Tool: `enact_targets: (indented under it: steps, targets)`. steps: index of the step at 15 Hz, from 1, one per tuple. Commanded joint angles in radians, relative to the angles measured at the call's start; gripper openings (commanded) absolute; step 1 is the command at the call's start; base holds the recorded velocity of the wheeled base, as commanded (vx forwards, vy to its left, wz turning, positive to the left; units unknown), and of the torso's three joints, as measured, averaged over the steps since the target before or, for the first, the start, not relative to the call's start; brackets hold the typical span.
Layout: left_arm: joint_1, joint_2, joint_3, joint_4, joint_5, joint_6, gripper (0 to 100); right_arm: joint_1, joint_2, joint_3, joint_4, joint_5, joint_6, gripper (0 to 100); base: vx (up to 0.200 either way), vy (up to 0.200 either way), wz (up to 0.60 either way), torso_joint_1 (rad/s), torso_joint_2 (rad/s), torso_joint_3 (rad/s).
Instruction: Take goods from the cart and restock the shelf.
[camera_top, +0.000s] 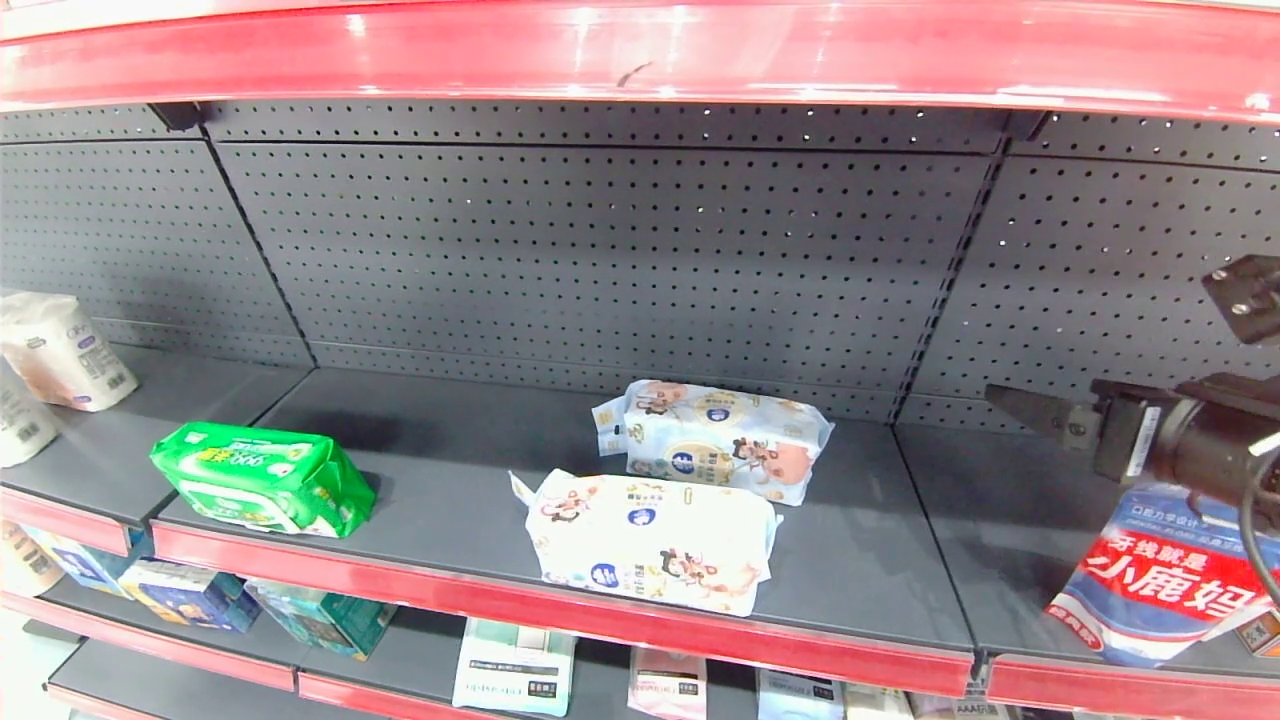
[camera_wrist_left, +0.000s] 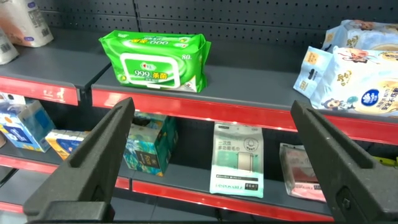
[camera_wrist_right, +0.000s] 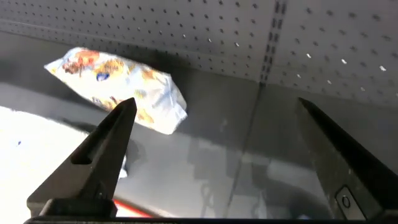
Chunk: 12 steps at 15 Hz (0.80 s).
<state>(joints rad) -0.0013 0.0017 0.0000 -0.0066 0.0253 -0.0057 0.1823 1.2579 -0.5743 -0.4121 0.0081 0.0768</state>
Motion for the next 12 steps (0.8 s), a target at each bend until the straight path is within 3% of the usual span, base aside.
enact_targets:
  steps: [1,5,8,10,12]
  targets:
    - [0.0,0.001,0.0,0.0,0.001,0.0,100,-0.026,-0.133,0.082,0.001,0.003,-0.019,100,0.0,0.0,0.0,0.0,0.0,0.0]
    - [-0.002,0.0,0.0,0.0,-0.001,0.0,100,-0.149,-0.308,0.171,0.006,0.069,-0.107,100,0.0,0.0,0.0,0.0,0.0,0.0]
    - [0.0,0.0,0.0,-0.001,0.001,0.0,100,-0.27,-0.566,0.361,0.01,0.132,-0.147,100,0.0,0.0,0.0,0.0,0.0,0.0]
    - [0.0,0.001,0.0,-0.001,0.001,0.0,100,-0.271,-0.838,0.533,0.044,0.145,-0.154,100,0.0,0.0,0.0,0.0,0.0,0.0]
    - [0.0,0.001,0.0,-0.001,0.001,0.0,100,-0.274,-1.057,0.573,0.154,0.141,-0.154,100,0.0,0.0,0.0,0.0,0.0,0.0]
